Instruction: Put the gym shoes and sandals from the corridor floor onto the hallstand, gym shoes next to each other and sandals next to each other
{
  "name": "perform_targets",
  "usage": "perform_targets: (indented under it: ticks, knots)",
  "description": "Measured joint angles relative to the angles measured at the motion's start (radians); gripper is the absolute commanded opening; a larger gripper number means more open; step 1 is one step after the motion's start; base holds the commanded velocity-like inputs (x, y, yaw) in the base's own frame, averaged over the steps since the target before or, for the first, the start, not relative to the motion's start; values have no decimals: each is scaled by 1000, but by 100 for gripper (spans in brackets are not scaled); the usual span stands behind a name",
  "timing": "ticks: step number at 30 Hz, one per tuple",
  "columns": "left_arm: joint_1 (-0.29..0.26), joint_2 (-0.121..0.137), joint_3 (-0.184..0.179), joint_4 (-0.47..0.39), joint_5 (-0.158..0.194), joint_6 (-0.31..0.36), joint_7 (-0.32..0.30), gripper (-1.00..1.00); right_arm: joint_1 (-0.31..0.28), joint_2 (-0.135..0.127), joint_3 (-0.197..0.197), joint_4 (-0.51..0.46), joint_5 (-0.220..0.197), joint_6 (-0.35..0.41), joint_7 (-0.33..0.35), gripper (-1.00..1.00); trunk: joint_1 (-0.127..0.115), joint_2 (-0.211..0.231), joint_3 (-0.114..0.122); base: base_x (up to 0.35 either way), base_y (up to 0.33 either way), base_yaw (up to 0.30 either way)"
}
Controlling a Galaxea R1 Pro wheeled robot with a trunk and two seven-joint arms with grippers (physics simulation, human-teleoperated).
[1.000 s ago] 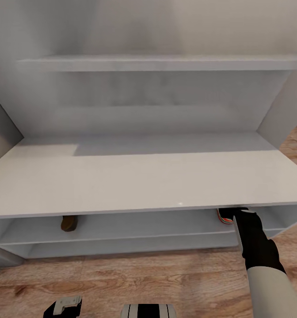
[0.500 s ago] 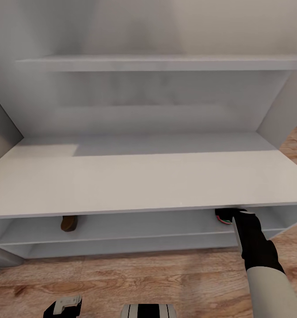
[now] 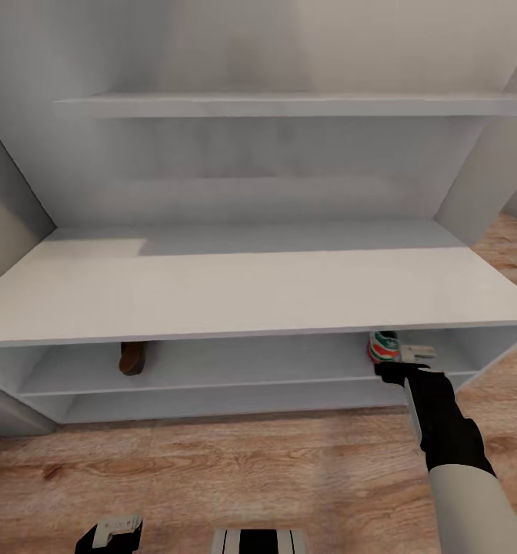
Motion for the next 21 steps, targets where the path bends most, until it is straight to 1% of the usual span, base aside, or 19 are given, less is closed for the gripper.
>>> perform_targets:
  ticks: [21]
  knots:
    - [0, 0, 1, 6, 0, 0, 0, 100, 0, 0, 3, 4, 1, 0, 0, 100, 0, 0, 0, -335, 0, 0]
